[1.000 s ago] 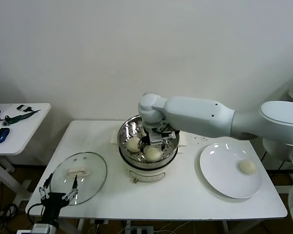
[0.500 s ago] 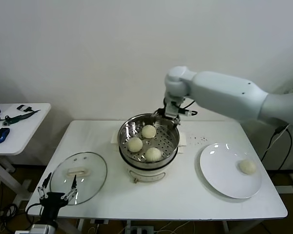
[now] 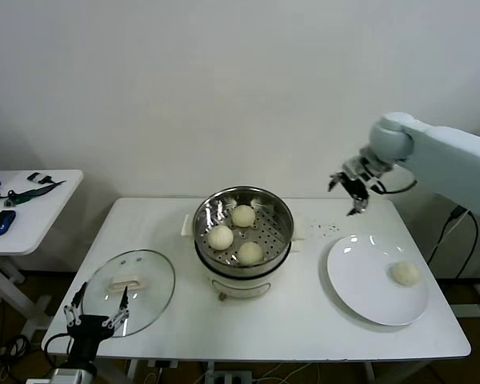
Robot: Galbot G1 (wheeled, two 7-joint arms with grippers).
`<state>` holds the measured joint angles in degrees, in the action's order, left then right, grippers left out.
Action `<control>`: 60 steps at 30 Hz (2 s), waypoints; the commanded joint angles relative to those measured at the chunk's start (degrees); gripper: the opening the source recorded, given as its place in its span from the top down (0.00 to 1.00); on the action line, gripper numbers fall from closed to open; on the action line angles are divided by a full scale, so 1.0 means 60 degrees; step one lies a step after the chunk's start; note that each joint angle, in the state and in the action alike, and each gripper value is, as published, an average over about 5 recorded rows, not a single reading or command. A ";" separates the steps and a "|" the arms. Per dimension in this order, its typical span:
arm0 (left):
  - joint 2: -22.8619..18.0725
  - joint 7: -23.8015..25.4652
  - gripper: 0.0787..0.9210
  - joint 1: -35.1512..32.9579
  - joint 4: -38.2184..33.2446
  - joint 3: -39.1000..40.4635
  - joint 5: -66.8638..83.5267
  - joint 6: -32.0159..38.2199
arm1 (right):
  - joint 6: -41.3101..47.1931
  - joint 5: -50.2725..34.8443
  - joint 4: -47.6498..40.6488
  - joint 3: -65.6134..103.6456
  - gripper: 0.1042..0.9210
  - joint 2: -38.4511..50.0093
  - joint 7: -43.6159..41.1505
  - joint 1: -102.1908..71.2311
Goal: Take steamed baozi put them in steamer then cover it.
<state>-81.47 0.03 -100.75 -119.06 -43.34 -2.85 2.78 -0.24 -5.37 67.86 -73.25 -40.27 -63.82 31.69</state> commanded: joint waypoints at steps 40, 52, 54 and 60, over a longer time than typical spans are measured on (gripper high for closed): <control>-0.0146 -0.0006 0.12 -0.0065 0.0107 -0.0095 -0.0193 -0.0106 | 0.0267 0.3289 -0.3065 0.5834 0.12 0.0347 -0.0030 -0.6387; -0.0169 -0.0012 0.12 -0.0121 0.0128 -0.0133 -0.0172 -0.0057 | 0.0182 0.3311 -0.3219 0.5797 0.20 0.0273 -0.0044 -0.6178; -0.0182 -0.0015 0.12 -0.0117 0.0120 -0.0133 -0.0170 -0.0057 | 0.0188 0.3276 -0.3207 0.5798 0.22 0.0285 -0.0054 -0.6131; -0.0164 -0.0014 0.12 -0.0085 0.0070 -0.0141 -0.0154 -0.0065 | 0.0342 0.2518 -0.2858 0.5372 0.27 0.0514 0.0017 -0.5490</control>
<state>-82.60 -0.07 -101.37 -118.53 -44.19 -3.82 2.44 1.58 12.82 49.79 -39.36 -37.55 -63.90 -3.84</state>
